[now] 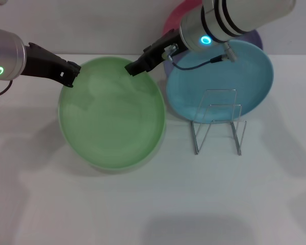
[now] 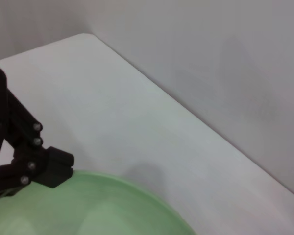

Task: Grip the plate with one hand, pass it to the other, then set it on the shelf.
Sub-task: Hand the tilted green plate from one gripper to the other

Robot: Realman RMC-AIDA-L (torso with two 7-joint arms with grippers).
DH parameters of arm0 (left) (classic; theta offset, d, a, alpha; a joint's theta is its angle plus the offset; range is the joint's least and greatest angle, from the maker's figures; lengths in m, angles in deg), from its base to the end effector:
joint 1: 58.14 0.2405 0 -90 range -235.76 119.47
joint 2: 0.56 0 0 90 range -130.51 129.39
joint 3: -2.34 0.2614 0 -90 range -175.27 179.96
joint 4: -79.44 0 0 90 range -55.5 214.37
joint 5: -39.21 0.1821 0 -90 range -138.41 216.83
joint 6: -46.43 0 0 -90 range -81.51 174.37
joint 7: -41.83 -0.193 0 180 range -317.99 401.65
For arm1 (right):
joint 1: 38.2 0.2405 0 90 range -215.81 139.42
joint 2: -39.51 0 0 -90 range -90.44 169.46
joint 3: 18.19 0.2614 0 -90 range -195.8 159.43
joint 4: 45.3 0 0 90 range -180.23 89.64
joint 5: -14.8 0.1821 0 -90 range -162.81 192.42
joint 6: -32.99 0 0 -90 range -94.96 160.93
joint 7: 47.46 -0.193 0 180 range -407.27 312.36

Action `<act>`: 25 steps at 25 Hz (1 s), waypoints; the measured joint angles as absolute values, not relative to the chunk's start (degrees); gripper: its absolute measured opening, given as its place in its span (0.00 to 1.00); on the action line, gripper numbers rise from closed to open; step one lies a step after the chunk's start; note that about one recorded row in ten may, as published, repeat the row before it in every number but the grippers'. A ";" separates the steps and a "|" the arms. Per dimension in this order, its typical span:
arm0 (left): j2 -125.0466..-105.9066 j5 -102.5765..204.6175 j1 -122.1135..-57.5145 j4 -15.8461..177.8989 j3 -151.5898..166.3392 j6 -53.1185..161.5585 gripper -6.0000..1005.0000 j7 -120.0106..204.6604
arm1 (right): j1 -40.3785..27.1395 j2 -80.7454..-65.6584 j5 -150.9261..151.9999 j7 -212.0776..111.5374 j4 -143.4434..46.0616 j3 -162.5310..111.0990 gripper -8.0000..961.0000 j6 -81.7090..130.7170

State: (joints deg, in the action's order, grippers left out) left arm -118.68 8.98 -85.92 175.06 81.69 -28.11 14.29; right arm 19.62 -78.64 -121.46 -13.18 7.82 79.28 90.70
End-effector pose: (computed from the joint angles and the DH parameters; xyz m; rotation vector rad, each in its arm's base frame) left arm -0.1699 0.3847 0.0120 -2.3059 -0.6979 0.0871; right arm 0.0799 0.4476 -0.0886 -2.5871 0.6143 -0.0201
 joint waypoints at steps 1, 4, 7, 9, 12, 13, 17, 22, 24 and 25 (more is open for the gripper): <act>-118.69 8.98 -85.88 175.05 81.70 -28.11 0.02 14.28 | 19.60 -78.64 -121.46 -13.17 7.82 79.28 0.69 90.59; -118.69 8.97 -85.88 175.05 81.69 -28.11 0.02 14.27 | 19.66 -78.64 -121.51 -12.99 7.64 79.16 0.66 90.40; -118.70 8.91 -85.92 175.06 81.57 -28.10 0.02 14.21 | 19.88 -78.63 -121.59 -12.54 7.20 78.32 0.63 90.20; -118.70 8.87 -86.01 175.06 81.55 -28.10 0.03 14.19 | 19.94 -78.64 -121.60 -12.50 7.12 78.05 0.61 90.11; -118.69 8.79 -86.11 175.05 81.53 -28.11 0.03 14.18 | 20.11 -78.64 -121.62 -12.42 6.85 77.15 0.59 89.65; -118.69 8.78 -86.12 175.04 81.52 -28.11 0.03 14.17 | 20.15 -78.66 -121.62 -12.41 6.74 77.02 0.58 89.56; -118.68 8.76 -86.12 175.02 81.52 -28.10 0.04 14.15 | 20.20 -78.70 -121.66 -12.39 6.25 76.99 0.55 89.09; -118.68 8.53 -86.10 174.99 81.48 -28.11 0.04 14.14 | 20.32 -78.79 -121.69 -12.39 5.43 76.53 0.50 87.15; -118.68 8.51 -86.09 175.00 81.45 -28.11 0.05 14.14 | 20.33 -78.82 -121.68 -12.38 5.39 76.42 0.49 86.81; -118.68 8.47 -86.09 175.02 81.42 -28.10 0.05 14.14 | 20.30 -78.92 -121.40 -12.25 5.39 76.21 0.48 86.08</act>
